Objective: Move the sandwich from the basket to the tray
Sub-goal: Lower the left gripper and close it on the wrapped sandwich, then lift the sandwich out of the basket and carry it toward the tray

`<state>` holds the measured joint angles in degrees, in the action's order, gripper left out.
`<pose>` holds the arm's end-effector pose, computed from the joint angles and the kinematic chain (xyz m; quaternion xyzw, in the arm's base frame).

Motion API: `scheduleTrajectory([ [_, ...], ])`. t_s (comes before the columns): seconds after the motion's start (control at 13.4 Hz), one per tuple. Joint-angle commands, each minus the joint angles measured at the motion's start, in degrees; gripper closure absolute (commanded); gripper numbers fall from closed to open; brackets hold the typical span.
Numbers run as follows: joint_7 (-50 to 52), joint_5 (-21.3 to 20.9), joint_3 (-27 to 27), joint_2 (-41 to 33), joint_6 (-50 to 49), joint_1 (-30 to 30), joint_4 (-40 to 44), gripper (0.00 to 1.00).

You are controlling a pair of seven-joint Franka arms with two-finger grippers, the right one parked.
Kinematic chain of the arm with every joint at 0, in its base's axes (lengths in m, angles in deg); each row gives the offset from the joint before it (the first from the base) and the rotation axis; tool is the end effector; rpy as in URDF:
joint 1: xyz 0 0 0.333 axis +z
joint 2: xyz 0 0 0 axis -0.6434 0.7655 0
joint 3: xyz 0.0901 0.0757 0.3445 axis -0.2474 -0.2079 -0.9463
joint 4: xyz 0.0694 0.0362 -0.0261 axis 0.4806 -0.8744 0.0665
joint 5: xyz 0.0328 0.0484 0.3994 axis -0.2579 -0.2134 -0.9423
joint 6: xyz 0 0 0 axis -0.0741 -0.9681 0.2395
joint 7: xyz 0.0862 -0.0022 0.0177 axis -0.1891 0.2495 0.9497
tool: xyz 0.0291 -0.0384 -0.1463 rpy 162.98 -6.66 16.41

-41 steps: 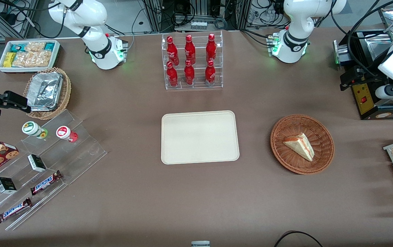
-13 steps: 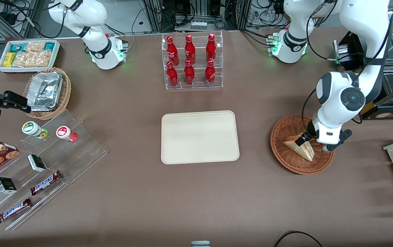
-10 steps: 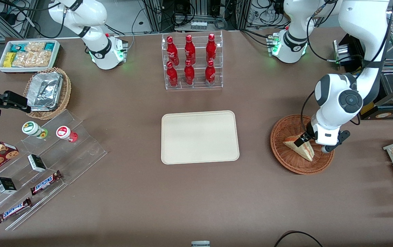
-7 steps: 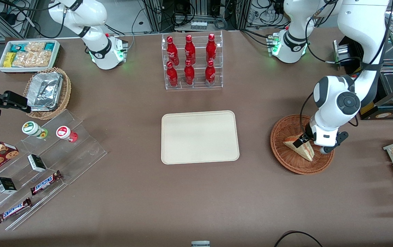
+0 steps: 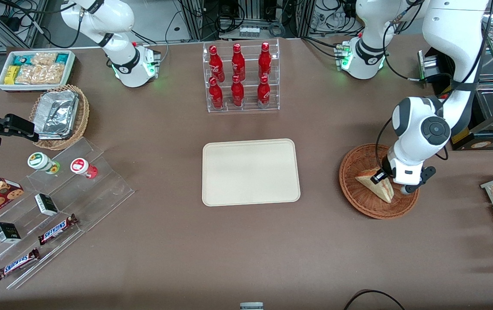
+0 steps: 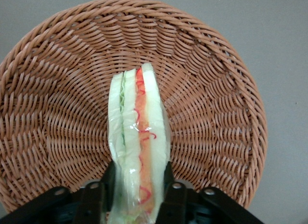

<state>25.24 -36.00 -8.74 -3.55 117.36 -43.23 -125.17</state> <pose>0.5777 -0.0632 0.2556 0.9510 0.3088 0.0177 0.0058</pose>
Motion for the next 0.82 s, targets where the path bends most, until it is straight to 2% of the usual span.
scheduleTrajectory([
  [0.0,1.6,-1.2,-0.1,-1.7,-3.8,-1.8,2.0,1.0],
  [0.07,1.4,-1.7,-0.1,-2.5,-9.0,-2.1,4.4,1.0],
  [0.22,1.3,-5.7,0.0,-3.3,-24.5,-4.4,12.4,1.0],
  [0.37,0.8,-6.0,0.0,-2.8,-35.8,-8.6,20.8,1.0],
  [0.52,1.6,-5.5,0.5,-2.6,-40.0,-13.8,26.5,1.0],
  [0.75,1.5,-5.1,0.5,0.2,-40.4,-23.0,32.4,1.0],
])
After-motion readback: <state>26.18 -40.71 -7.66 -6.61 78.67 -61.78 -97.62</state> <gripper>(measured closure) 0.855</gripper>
